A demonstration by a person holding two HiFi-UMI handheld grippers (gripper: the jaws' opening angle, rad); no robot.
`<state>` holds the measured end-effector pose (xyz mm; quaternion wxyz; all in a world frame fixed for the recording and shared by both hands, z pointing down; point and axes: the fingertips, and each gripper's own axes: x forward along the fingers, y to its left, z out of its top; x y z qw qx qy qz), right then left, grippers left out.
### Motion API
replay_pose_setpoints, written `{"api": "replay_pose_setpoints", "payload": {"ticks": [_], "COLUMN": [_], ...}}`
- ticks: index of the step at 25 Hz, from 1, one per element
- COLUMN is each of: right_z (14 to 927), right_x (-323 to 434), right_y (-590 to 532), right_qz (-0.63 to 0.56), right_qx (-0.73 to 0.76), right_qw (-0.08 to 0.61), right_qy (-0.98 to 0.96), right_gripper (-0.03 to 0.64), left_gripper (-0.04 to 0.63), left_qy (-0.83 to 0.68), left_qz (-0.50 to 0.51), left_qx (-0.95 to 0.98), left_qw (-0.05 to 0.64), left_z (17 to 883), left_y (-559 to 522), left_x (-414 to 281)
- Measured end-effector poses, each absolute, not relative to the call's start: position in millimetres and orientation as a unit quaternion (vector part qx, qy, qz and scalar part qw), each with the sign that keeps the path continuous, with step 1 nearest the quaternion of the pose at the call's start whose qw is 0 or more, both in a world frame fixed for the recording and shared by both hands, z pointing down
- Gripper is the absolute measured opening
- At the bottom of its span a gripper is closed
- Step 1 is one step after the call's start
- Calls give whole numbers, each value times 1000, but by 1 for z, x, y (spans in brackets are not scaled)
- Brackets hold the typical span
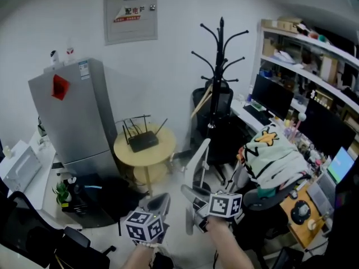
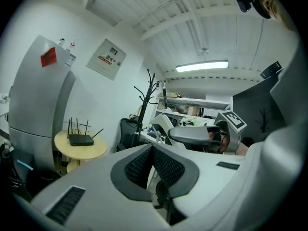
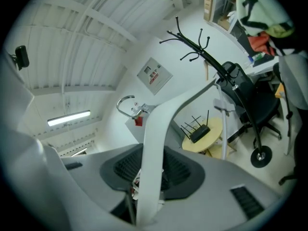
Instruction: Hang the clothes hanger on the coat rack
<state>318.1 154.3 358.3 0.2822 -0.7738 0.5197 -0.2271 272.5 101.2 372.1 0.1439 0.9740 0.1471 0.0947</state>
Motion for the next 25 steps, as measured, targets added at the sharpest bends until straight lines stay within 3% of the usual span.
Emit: {"api": "replay_pose_setpoints", "payload": {"ticks": [17,25], "right_z": [303,290], "right_x": [508,569], "right_y": [166,165], "right_qz": [-138,-109], "right_qx": [-850,-871], "right_qw": [296,311], "right_qy": [412,365], "right_gripper": [149,149], "left_gripper": [-2,-2], "left_qy": [267,308], "left_qz": [48,45], "left_qx": [956,944], "left_qw": [115,112], "left_z": [301,289], "left_y": [93,79], "left_x": [476,539]}}
